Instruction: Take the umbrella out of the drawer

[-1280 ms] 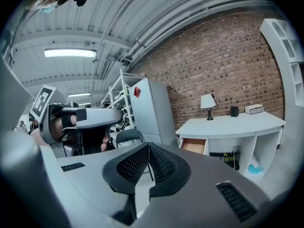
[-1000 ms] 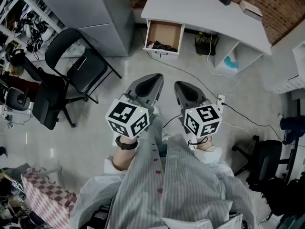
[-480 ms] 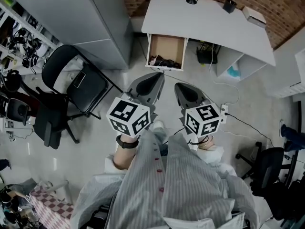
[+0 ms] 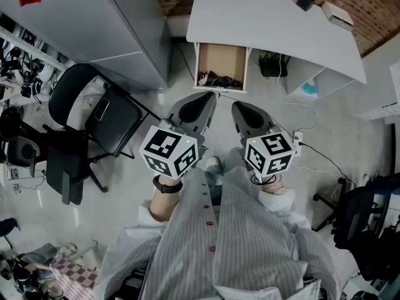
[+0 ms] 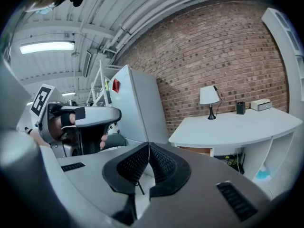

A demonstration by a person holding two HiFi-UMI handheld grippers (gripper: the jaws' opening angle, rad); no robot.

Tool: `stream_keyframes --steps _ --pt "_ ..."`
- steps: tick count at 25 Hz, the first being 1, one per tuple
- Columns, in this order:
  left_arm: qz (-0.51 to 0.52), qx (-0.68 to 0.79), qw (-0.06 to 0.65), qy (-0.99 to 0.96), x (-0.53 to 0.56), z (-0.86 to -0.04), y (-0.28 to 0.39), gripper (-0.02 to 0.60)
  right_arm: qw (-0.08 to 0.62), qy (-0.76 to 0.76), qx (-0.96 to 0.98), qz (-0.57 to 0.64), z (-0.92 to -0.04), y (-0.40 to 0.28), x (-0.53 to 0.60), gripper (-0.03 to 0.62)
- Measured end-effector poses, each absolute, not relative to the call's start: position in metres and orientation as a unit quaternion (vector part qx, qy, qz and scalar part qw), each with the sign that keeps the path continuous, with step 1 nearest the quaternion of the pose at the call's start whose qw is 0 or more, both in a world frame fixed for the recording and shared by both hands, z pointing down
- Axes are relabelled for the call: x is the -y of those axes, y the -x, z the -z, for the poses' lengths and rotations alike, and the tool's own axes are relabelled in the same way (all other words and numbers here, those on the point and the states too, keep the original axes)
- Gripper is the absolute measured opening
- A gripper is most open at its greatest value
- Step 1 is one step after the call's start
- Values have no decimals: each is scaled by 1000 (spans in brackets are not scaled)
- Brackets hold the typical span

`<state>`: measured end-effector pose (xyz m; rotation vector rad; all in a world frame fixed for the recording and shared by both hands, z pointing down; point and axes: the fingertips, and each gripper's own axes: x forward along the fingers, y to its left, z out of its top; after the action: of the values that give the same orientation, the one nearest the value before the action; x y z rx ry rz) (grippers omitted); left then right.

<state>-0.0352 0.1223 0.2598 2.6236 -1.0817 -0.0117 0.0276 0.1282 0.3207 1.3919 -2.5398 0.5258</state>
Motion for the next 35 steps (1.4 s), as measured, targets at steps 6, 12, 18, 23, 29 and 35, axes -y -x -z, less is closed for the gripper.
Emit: stream_keyframes --steps 6,12,18,23,29,35 --pt "1 382 166 -909 -93 -277 35 9 104 -477 851 -193 -336 -38 -99 35" --pt "1 393 175 -903 -42 -286 32 9 111 -469 852 -205 -348 -45 -47 35" --pt "2 407 176 -896 22 -288 30 9 117 -451 861 -205 -350 -44 20 35" --pt "3 422 177 -889 79 -282 23 9 126 -429 871 -204 -344 -45 77 35" --pt "4 438 171 -883 140 -275 8 9 126 -408 883 -194 -334 -54 142 35" --pt "7 456 170 -874 183 -279 5 9 128 -394 890 -190 -337 -59 189 35"
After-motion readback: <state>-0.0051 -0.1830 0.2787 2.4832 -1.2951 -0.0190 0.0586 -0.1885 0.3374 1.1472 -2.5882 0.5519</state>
